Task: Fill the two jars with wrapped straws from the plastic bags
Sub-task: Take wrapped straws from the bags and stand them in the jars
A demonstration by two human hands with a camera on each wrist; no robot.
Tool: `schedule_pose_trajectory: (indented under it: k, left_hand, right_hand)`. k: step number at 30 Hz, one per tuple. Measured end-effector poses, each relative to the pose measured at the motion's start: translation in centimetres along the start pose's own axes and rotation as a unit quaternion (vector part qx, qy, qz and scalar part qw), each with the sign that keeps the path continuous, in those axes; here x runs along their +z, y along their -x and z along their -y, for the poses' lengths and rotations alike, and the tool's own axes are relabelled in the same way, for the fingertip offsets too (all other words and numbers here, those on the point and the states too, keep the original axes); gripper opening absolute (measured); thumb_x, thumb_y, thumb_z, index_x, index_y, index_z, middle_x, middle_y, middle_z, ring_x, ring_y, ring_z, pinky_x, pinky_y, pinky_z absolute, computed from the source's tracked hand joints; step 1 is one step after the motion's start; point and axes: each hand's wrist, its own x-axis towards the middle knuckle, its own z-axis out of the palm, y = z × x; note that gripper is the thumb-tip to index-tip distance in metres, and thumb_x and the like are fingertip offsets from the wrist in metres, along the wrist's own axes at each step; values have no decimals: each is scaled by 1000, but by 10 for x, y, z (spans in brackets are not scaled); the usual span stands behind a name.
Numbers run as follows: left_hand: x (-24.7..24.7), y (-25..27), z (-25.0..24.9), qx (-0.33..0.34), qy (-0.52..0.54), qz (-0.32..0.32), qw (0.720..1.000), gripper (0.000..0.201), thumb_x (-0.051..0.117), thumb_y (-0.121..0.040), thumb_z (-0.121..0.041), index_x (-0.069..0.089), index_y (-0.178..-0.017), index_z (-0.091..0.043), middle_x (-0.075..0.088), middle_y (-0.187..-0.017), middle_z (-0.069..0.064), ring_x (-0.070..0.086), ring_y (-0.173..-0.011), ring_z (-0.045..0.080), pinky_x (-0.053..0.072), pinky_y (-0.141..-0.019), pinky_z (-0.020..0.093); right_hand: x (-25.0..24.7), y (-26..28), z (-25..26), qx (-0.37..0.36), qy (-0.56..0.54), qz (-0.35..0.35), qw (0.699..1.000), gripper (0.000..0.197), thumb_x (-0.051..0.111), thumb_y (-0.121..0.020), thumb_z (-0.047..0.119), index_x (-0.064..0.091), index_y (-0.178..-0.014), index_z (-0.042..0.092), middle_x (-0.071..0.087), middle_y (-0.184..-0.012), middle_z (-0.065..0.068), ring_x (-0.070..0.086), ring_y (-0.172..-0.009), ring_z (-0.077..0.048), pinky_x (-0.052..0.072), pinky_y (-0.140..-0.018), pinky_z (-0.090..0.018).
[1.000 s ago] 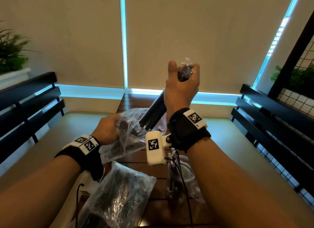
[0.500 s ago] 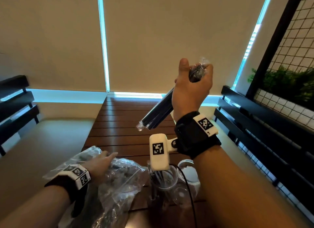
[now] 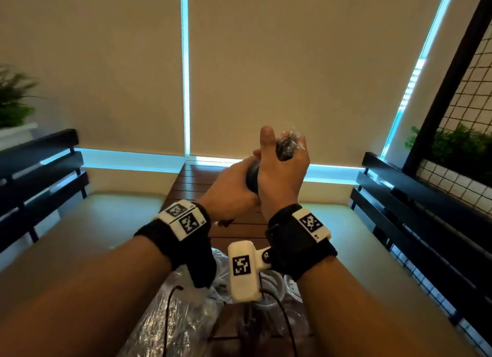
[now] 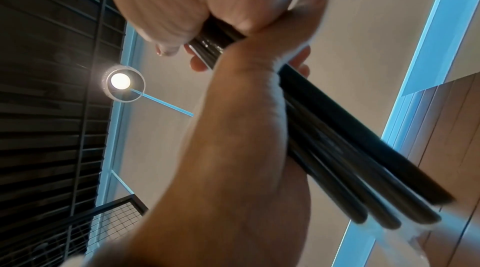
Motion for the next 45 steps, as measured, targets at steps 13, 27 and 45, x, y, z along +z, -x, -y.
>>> schedule_pose_trajectory:
  k: [13,27,45]
  left_hand:
    - [-2,11,-18,13,-168,-89,982,28,76,-77,-23,50,-72,-33,54,-63,-15,48,-58,-2,33,-57,18]
    - [-27,-6,-76,74,119,-90,986,42,79,-78,-5,42,-61,-16,39,-59,-5,40,-56,12,41,-62,28]
    - [25,18,-27,1,154,-58,986,21,76,-78,0,55,-75,0,56,-68,6,57,-64,13,50,-67,27]
  right_hand:
    - [-44,-18,51,-127,166,105,972,43,29,-96,51,63,-108,28,65,-112,14,58,-102,0,41,-85,-12]
    - [-54,26,-35,382,-25,229,895,81,19,-92,75,52,-135,15,62,-126,-20,65,-111,-33,52,-96,-41]
    - [-81,20,10,120,-136,236,955,67,57,-77,23,46,-143,17,56,-135,-14,53,-128,-23,45,-102,-37]
